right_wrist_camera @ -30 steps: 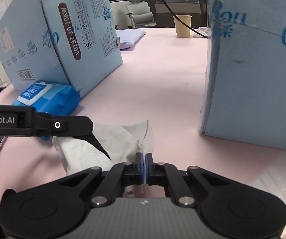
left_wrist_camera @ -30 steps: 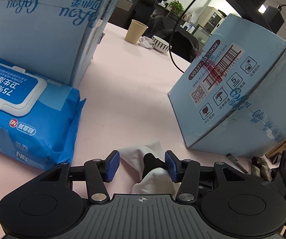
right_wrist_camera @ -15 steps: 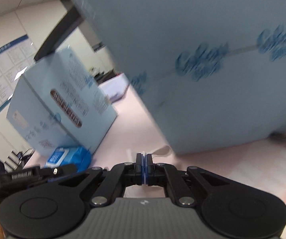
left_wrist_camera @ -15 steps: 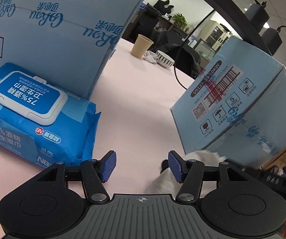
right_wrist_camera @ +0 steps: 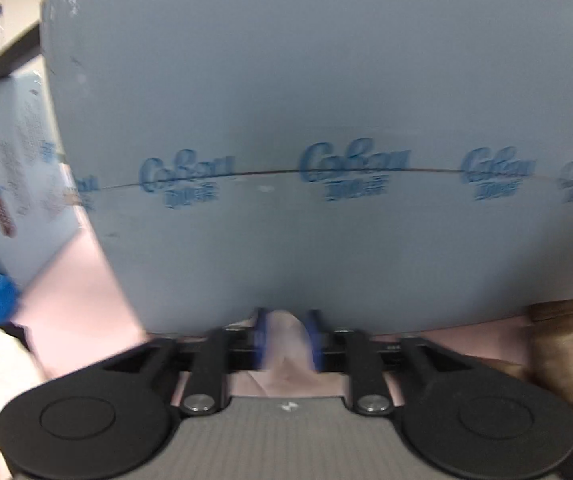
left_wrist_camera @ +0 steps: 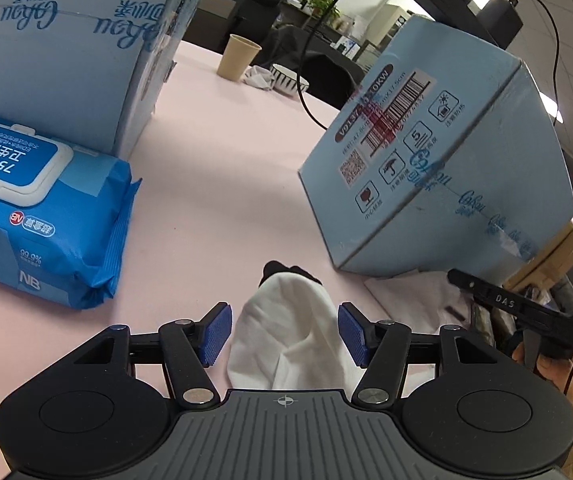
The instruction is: Fold clothes
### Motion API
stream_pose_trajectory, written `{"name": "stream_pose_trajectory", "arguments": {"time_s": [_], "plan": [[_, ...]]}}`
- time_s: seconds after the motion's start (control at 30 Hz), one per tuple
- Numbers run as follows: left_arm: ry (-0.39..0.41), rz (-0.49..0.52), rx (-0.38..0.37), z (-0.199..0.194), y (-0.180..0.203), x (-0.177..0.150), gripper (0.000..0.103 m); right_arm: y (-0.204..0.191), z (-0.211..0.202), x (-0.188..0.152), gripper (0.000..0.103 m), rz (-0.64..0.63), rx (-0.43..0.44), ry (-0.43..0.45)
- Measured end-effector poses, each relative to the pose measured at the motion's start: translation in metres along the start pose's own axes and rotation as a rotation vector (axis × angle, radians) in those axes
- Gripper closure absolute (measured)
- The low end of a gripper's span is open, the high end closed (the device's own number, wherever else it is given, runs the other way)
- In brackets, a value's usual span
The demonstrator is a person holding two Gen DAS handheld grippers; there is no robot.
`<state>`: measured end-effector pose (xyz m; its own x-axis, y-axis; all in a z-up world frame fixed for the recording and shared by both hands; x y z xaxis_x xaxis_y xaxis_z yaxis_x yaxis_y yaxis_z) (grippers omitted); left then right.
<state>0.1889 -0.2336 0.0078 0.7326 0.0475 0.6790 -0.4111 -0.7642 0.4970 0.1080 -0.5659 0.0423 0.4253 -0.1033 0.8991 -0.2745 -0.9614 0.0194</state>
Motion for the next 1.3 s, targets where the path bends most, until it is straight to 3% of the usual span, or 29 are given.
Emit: {"name": "stream_pose_trajectory", "arguments": {"time_s": [0.07, 0.1, 0.17, 0.27, 0.47, 0.6, 0.63, 0.77, 0.97, 1.13, 1.17, 1.3], "plan": [[0.000, -0.011, 0.005, 0.000, -0.003, 0.000, 0.043, -0.007, -0.017, 0.005, 0.034, -0.013, 0.014, 0.037], [-0.003, -0.026, 0.003, 0.002, -0.005, 0.001, 0.040, -0.013, -0.027, 0.008, 0.035, 0.012, 0.088, 0.037], [-0.011, -0.070, -0.003, 0.006, -0.011, 0.001, 0.038, -0.031, -0.034, 0.011, 0.035, 0.108, 0.309, -0.033], [-0.031, -0.150, -0.022, 0.012, -0.020, -0.001, 0.038, -0.063, -0.010, -0.001, 0.037, 0.221, 0.481, -0.193], [-0.077, -0.273, -0.062, 0.026, -0.036, -0.003, 0.037, -0.100, 0.048, -0.040, 0.053, 0.389, 0.570, -0.428], [-0.093, -0.325, -0.111, 0.035, -0.040, -0.004, 0.037, -0.101, 0.059, -0.052, 0.080, 0.418, 0.600, -0.474], [-0.090, -0.317, -0.116, 0.036, -0.038, -0.005, 0.038, -0.101, 0.056, -0.055, 0.087, 0.430, 0.610, -0.465], [-0.052, -0.300, -0.156, 0.033, -0.034, -0.008, 0.039, -0.108, 0.042, -0.049, 0.091, 0.365, 0.604, -0.350], [-0.001, -0.180, -0.106, 0.017, -0.025, -0.005, 0.040, -0.098, -0.013, -0.032, 0.092, 0.172, 0.529, -0.112], [-0.019, -0.187, -0.114, 0.018, -0.022, -0.005, 0.038, -0.082, -0.045, -0.021, 0.092, 0.074, 0.501, 0.004], [-0.015, -0.198, -0.119, 0.019, -0.023, -0.005, 0.038, -0.080, -0.049, -0.020, 0.092, 0.080, 0.527, 0.023], [0.063, -0.219, -0.105, 0.009, -0.026, -0.001, 0.038, -0.093, -0.060, -0.019, 0.092, -0.020, 0.483, 0.095]]}}
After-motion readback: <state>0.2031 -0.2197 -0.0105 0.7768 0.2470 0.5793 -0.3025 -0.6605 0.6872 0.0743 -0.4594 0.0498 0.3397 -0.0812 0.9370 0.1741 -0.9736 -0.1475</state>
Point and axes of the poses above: each gripper's, at about its wrist camera, not at the fingertips, and z roughly the way its jaws point, y to its right, x to its top, the point moved 1 cm from there along z, roughly the way its jaws point, and after that the axes turned 5 degrees about y, right-handed, at the moved point
